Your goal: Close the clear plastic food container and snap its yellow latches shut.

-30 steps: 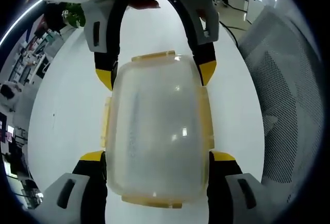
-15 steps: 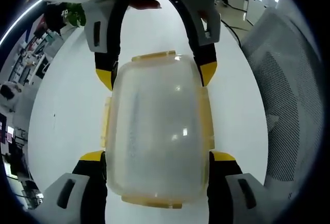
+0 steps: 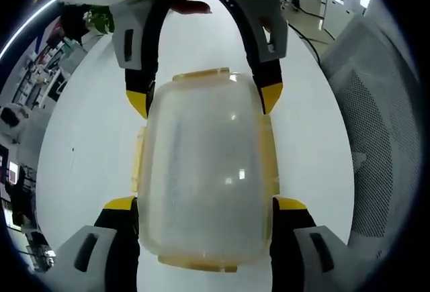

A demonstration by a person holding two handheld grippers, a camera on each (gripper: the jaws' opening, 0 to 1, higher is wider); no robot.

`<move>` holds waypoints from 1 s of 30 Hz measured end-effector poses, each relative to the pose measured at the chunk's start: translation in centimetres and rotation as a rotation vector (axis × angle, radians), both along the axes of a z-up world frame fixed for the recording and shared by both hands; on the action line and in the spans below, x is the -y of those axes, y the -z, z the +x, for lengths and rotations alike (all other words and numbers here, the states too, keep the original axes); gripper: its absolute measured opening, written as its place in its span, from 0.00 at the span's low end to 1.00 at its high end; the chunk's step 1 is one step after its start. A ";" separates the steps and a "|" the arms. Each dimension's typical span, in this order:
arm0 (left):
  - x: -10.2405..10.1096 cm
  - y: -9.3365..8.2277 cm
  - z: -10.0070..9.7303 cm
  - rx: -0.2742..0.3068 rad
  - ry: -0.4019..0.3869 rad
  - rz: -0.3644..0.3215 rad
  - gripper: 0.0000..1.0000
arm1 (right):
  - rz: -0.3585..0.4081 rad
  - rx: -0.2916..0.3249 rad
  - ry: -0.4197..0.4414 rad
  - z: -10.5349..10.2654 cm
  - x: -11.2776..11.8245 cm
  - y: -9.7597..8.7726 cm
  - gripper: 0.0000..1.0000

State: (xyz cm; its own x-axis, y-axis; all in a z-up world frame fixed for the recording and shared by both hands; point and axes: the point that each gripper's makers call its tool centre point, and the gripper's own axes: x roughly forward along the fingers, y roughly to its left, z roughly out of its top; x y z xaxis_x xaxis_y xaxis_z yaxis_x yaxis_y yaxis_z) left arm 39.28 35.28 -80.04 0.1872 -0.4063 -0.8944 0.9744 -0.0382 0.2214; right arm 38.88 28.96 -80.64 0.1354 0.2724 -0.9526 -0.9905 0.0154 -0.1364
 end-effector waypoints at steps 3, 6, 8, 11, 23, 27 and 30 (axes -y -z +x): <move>0.1 0.0 0.2 0.001 -0.001 0.002 0.80 | -0.003 0.001 0.000 0.1 0.0 0.0 0.81; 0.1 0.0 0.5 0.000 0.000 -0.002 0.80 | -0.005 0.003 0.003 0.4 0.1 0.0 0.81; 0.1 0.0 0.6 0.000 -0.001 -0.003 0.80 | -0.003 0.005 0.004 0.6 0.1 0.1 0.81; 0.2 0.0 0.8 0.000 0.001 -0.004 0.80 | -0.003 0.007 0.006 0.7 0.2 0.1 0.81; 0.2 -0.1 1.3 -0.001 0.001 -0.009 0.80 | 0.004 0.013 0.010 1.3 0.1 0.0 0.81; 0.2 -0.1 1.3 0.000 0.000 -0.009 0.80 | 0.005 0.017 0.011 1.3 0.1 0.0 0.82; 0.2 -0.2 1.4 0.002 -0.002 -0.006 0.80 | 0.001 0.020 0.010 1.3 0.1 -0.1 0.82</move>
State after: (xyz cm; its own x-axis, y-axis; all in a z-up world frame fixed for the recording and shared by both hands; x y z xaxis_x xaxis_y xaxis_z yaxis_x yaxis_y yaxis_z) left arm 40.65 35.04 -79.86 0.1898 -0.4109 -0.8917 0.9740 -0.0354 0.2236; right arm 40.18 28.86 -80.55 0.1570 0.2720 -0.9494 -0.9874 0.0258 -0.1559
